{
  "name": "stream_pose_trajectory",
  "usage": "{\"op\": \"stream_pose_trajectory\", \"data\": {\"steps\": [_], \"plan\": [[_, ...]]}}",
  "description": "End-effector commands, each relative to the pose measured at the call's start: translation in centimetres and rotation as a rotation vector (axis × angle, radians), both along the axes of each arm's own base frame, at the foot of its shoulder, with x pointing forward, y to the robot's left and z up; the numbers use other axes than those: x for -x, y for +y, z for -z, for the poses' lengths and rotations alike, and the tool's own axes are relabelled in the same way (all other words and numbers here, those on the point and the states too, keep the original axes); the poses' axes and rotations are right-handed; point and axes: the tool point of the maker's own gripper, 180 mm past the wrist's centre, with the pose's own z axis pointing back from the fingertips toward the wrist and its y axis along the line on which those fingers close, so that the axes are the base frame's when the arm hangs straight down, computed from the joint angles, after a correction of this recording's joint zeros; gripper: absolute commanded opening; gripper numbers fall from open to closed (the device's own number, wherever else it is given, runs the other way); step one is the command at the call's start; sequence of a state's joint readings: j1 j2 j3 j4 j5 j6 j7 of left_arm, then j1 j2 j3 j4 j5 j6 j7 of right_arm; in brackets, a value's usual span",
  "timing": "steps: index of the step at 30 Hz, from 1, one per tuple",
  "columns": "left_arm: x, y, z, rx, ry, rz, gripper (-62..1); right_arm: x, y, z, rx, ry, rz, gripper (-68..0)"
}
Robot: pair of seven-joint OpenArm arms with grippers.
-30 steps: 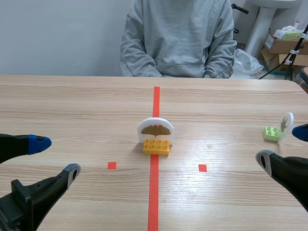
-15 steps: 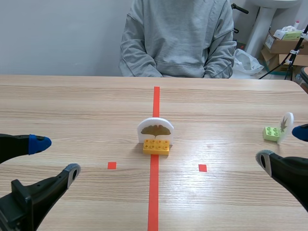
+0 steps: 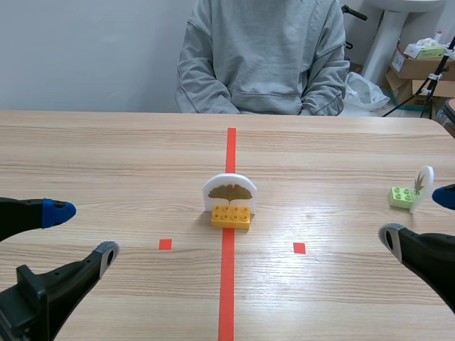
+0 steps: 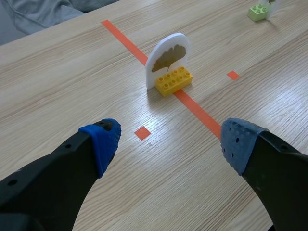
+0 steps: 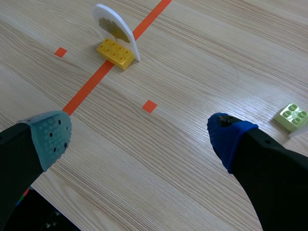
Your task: Do the leaf sorting experiment
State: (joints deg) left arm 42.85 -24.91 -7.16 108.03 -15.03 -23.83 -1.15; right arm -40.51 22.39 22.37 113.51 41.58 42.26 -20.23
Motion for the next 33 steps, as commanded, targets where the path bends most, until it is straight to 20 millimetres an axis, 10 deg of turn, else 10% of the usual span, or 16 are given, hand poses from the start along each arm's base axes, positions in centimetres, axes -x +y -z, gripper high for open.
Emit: {"op": "stream_pose_trajectory", "data": {"steps": [1,15,33], "plan": [[-0.3,-0.4,-1.0,0.027,-0.028,-0.001,-15.5,-0.3,0.1,-0.6,-0.007,-0.022,-0.014,-9.9],[-0.3,-0.4,-1.0,0.028,-0.029,-0.002,-15.5,-3.0,-0.6,1.2,0.268,-0.035,-0.079,-10.0],[-0.3,-0.4,-1.0,0.027,-0.029,-0.002,-15.5,-13.7,7.4,6.6,0.211,0.003,-0.293,-10.0]]}}
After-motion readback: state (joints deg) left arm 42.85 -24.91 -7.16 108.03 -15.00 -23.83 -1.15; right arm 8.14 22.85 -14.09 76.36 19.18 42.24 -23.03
